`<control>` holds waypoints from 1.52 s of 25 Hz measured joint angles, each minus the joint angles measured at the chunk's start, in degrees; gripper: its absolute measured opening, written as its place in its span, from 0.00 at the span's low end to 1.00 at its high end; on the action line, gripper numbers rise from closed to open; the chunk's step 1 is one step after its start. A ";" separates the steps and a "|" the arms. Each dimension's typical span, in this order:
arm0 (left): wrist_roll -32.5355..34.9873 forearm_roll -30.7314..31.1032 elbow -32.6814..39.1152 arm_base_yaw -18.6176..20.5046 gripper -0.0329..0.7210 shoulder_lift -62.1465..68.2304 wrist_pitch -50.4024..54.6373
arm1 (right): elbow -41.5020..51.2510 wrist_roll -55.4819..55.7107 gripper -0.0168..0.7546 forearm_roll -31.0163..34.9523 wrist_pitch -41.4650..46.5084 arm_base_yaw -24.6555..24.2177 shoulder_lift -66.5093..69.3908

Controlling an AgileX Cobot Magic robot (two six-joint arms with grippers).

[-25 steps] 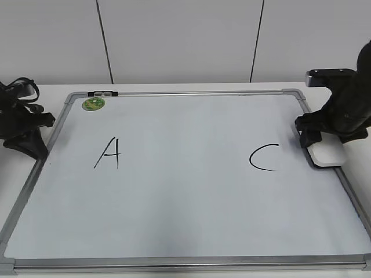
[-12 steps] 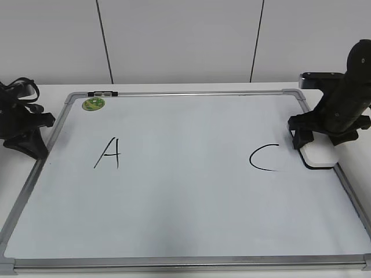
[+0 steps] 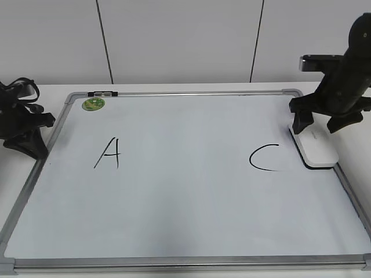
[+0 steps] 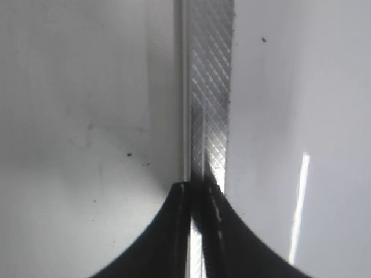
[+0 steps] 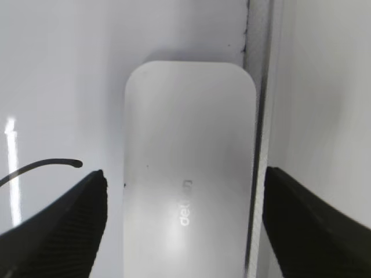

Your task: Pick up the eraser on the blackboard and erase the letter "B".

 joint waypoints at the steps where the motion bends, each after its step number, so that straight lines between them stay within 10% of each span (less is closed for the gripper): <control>1: 0.00 0.00 0.00 0.00 0.08 0.00 0.00 | -1.34 0.00 0.83 -0.43 1.71 0.00 0.00; 13: 0.00 2.43 -13.62 0.00 0.52 -0.23 10.63 | -7.28 -1.95 0.79 -2.71 11.38 0.12 -6.90; 28: -2.95 2.81 -18.63 -0.10 0.55 -25.85 19.90 | -5.78 -4.56 0.79 -2.71 23.86 1.42 -29.36; 38: -2.98 3.00 -0.55 -0.10 0.55 -53.45 20.94 | 12.80 -4.56 0.79 -5.14 24.57 1.42 -54.16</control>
